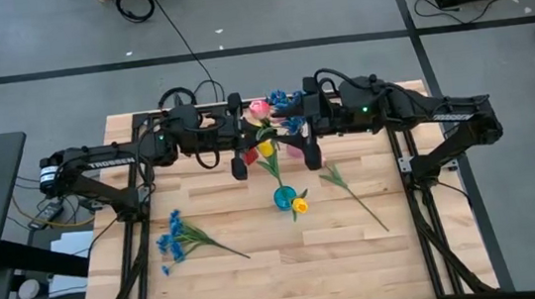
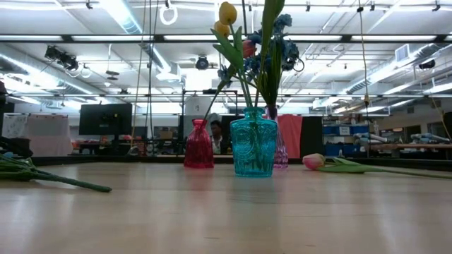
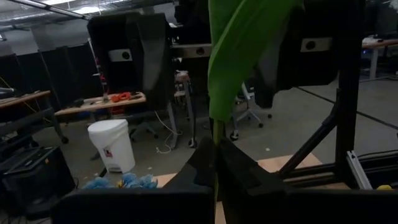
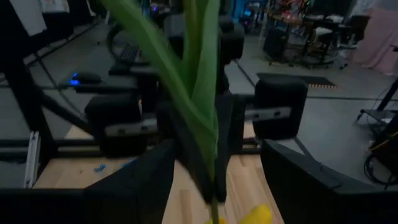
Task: Sort flowers into vase by color
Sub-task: Put the bottom pink flower into the red vase
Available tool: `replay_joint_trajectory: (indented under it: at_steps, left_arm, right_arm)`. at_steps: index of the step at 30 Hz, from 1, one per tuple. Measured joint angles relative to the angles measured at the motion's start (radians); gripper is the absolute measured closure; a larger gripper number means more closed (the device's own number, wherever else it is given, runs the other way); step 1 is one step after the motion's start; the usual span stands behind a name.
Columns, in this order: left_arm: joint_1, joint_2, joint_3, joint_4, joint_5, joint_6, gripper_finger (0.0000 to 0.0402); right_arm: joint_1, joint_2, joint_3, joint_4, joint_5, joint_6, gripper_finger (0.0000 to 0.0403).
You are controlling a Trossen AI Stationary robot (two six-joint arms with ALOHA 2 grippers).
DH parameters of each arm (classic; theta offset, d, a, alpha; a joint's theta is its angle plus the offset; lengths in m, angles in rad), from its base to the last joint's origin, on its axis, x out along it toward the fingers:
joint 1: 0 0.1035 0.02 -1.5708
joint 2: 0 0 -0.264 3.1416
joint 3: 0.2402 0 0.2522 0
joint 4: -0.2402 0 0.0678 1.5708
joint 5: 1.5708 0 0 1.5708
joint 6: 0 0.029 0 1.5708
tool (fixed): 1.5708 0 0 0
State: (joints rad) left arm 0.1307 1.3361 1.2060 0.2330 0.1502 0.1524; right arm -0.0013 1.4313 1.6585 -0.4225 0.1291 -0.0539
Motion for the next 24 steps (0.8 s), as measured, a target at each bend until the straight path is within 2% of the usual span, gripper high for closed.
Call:
replay_joint_trajectory:
  at_steps: [6,11,17,24]
  left_arm:
    - [0.006,-0.046,0.000,-0.039,0.000,0.021,0.0393]
    - [0.025,-0.135,0.000,-0.095,0.009,0.035,0.0392]
    - [0.058,-0.275,-0.079,-0.076,0.045,0.035,0.0391]
    - [0.139,-0.449,-0.256,-0.027,0.035,-0.002,0.0391]
  right_arm:
    - [0.001,-0.059,-0.001,-0.087,0.000,0.019,0.0153]
    - [0.019,-0.123,-0.065,-0.103,0.033,0.054,0.0153]
    - [0.078,-0.231,-0.241,-0.055,0.152,0.090,0.0154]
    - [0.152,-0.402,-0.539,0.144,0.250,0.141,0.0154]
